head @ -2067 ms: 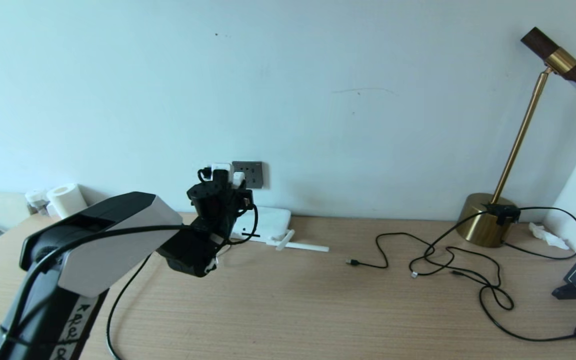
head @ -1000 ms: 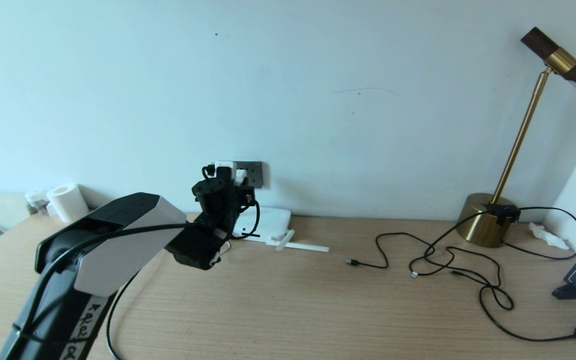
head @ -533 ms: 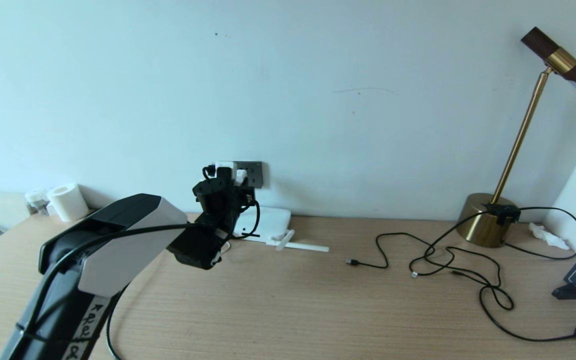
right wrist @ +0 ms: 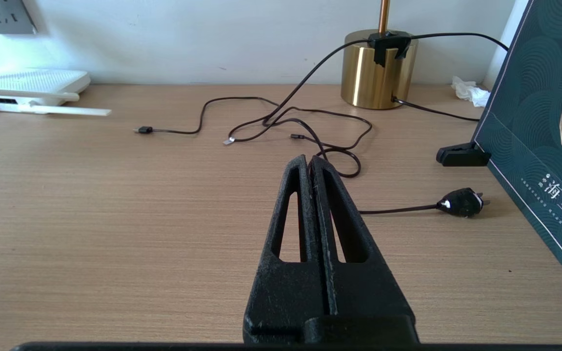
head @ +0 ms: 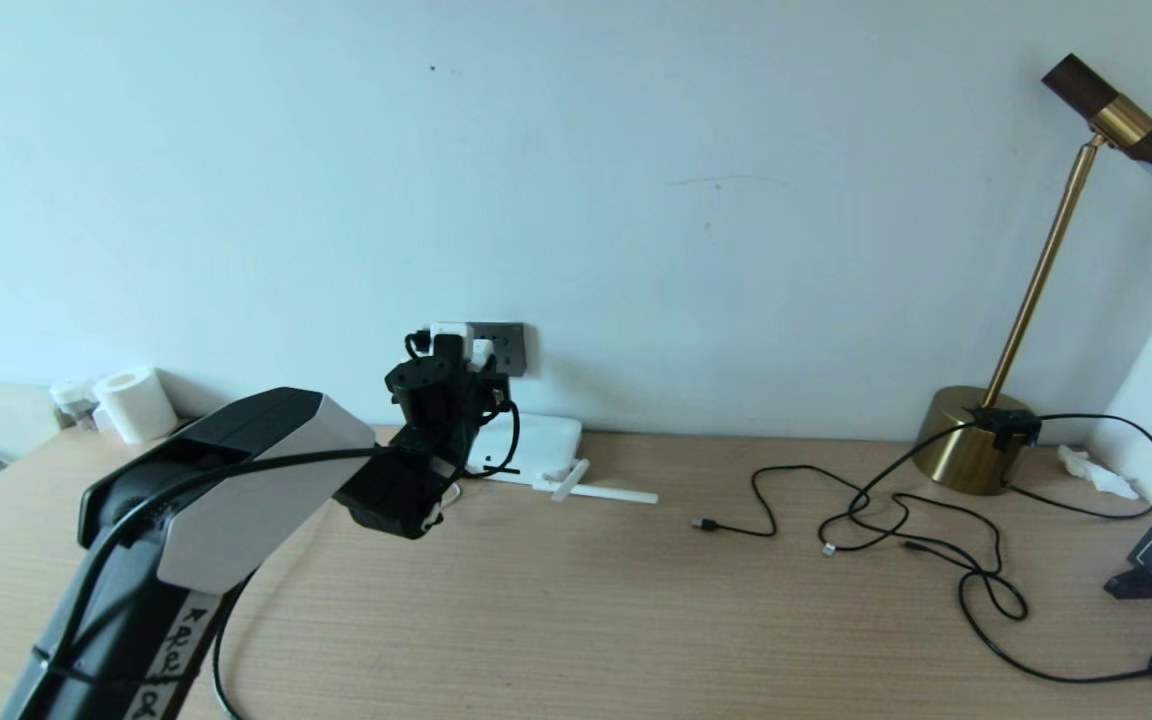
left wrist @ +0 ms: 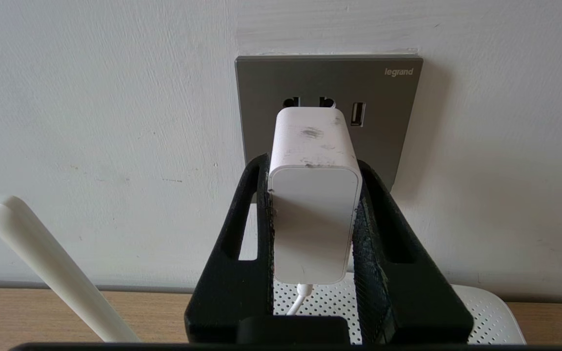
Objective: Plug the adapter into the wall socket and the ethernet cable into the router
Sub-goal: Plug plug into socket
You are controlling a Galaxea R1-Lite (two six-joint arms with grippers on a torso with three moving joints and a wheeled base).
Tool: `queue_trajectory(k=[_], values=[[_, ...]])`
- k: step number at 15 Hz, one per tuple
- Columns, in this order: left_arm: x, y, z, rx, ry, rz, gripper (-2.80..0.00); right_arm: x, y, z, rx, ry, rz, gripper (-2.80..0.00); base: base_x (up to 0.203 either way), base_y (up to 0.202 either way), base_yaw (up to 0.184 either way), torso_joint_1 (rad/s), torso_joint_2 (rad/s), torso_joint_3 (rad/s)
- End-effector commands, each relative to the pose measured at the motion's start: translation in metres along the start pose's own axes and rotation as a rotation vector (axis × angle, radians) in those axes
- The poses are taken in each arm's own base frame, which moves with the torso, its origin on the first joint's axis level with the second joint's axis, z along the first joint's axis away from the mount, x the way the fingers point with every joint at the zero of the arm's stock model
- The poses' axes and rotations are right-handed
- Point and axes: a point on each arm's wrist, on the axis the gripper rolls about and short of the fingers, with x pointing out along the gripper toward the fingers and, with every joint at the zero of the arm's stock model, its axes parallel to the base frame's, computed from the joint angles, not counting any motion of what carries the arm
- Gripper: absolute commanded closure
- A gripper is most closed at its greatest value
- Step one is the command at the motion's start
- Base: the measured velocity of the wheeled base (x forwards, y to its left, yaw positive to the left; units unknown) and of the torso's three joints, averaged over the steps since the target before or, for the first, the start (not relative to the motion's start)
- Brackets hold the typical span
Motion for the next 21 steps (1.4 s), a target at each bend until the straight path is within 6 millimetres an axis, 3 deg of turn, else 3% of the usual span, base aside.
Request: queue_trajectory(k=[1, 21], values=[[-0.0001, 0.0, 0.0008, -0.001, -0.006, 0.002, 0.0, 0.0007, -0.0001, -0.0029, 0.0, 0.01, -0.001, 0.0, 0.0, 0.0, 0.0, 0.0, 0.0, 0.0], [0.0032, -0.0032, 0.0006, -0.008, -0.02, 0.004, 0.0, 0.0008, -0.0001, -0.0029, 0.0, 0.011, 0.0, 0.0, 0.0, 0.0, 0.0, 0.0, 0.0, 0.0]])
